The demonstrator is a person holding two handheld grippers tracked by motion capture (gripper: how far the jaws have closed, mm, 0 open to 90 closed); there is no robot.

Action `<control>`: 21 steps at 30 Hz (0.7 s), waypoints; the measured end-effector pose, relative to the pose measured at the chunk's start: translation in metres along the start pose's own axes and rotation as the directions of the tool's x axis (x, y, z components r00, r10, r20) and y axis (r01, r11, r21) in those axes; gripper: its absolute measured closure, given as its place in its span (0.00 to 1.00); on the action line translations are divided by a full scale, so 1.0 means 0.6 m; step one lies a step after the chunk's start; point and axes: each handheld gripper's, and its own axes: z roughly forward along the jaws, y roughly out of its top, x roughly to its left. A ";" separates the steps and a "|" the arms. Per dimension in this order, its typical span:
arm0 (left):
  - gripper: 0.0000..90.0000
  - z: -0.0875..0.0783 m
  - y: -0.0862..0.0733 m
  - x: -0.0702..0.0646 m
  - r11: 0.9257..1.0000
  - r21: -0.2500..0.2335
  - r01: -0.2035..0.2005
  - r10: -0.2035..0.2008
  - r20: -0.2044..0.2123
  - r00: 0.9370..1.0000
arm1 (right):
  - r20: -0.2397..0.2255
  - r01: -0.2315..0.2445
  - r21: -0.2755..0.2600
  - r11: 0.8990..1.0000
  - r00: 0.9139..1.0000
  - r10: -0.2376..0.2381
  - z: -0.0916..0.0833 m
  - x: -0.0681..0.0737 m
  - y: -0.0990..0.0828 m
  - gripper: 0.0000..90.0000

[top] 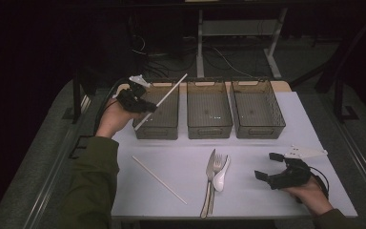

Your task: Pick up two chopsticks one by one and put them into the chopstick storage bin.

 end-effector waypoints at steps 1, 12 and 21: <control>0.93 0.000 0.003 0.007 1.000 -0.014 0.012 -0.012 -0.009 1.000 | 0.000 -0.002 0.001 1.000 1.000 0.002 0.000 0.000 0.000 0.02; 0.93 0.051 0.001 0.051 0.995 -0.002 0.104 -0.104 -0.074 0.992 | -0.003 -0.005 0.003 1.000 1.000 0.005 -0.001 -0.001 -0.001 0.02; 0.93 0.094 -0.022 0.066 0.979 0.087 0.185 -0.175 -0.110 0.978 | -0.005 -0.010 0.004 1.000 1.000 0.010 -0.002 -0.001 -0.001 0.02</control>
